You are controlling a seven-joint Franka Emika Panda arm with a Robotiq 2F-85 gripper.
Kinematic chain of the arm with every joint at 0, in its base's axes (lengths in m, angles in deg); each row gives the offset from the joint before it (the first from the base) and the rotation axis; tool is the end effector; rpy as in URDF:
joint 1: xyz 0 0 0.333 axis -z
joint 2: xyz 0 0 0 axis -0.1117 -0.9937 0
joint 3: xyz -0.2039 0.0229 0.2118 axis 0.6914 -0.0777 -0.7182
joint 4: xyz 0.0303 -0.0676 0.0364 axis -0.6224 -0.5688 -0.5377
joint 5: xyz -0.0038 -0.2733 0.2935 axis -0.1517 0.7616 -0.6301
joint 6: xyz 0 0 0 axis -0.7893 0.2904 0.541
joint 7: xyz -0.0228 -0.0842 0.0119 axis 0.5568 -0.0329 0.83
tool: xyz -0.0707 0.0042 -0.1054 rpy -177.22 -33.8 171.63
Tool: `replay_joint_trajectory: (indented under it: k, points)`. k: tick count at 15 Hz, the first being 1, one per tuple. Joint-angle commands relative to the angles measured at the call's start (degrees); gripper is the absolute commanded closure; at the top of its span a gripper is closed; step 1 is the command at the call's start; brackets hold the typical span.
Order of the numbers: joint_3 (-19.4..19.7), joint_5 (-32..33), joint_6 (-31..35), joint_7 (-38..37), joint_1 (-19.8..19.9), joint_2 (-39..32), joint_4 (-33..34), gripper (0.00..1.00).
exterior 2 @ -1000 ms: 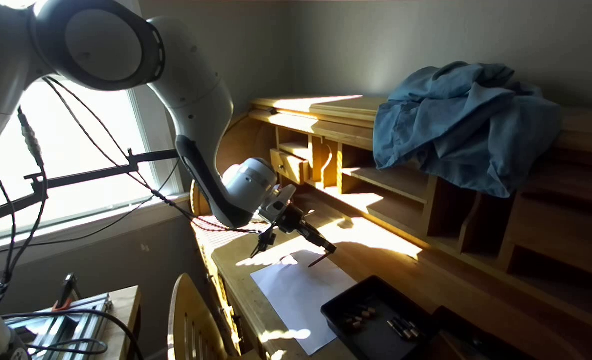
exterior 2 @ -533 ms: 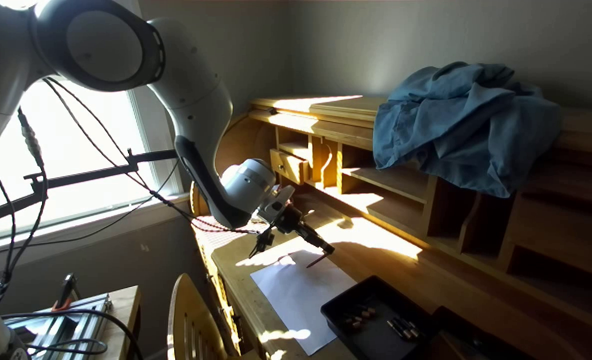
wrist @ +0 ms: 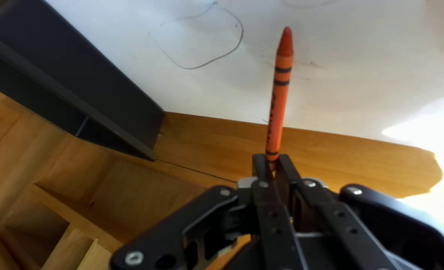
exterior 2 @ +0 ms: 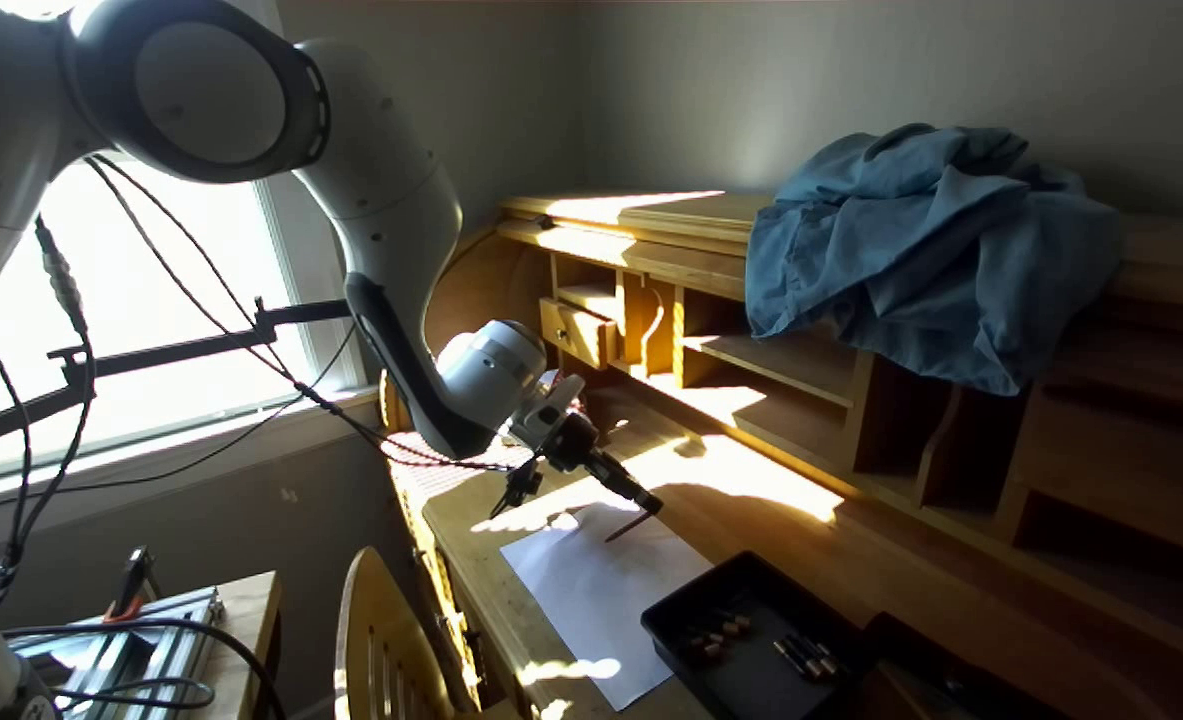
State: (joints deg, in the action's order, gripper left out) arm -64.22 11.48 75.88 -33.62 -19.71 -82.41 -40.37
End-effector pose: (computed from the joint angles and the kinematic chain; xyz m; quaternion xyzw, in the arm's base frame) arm 0.5389 0.2269 0.0838 0.8841 -0.0560 0.3895 0.2519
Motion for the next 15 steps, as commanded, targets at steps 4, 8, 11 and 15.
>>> replay_joint_trajectory:
  k: [4,8,11,15]
  points:
    - [-0.1,-1.9,-3.7,0.7,-0.7,0.4,-0.2,0.98]
    - [-0.4,-1.4,-2.6,0.1,-0.2,0.1,0.1,0.98]
    - [-0.6,-1.0,-1.9,-0.2,-0.1,0.0,0.3,0.98]
    - [-0.7,-0.1,-0.5,-0.9,0.2,-0.2,0.6,0.98]
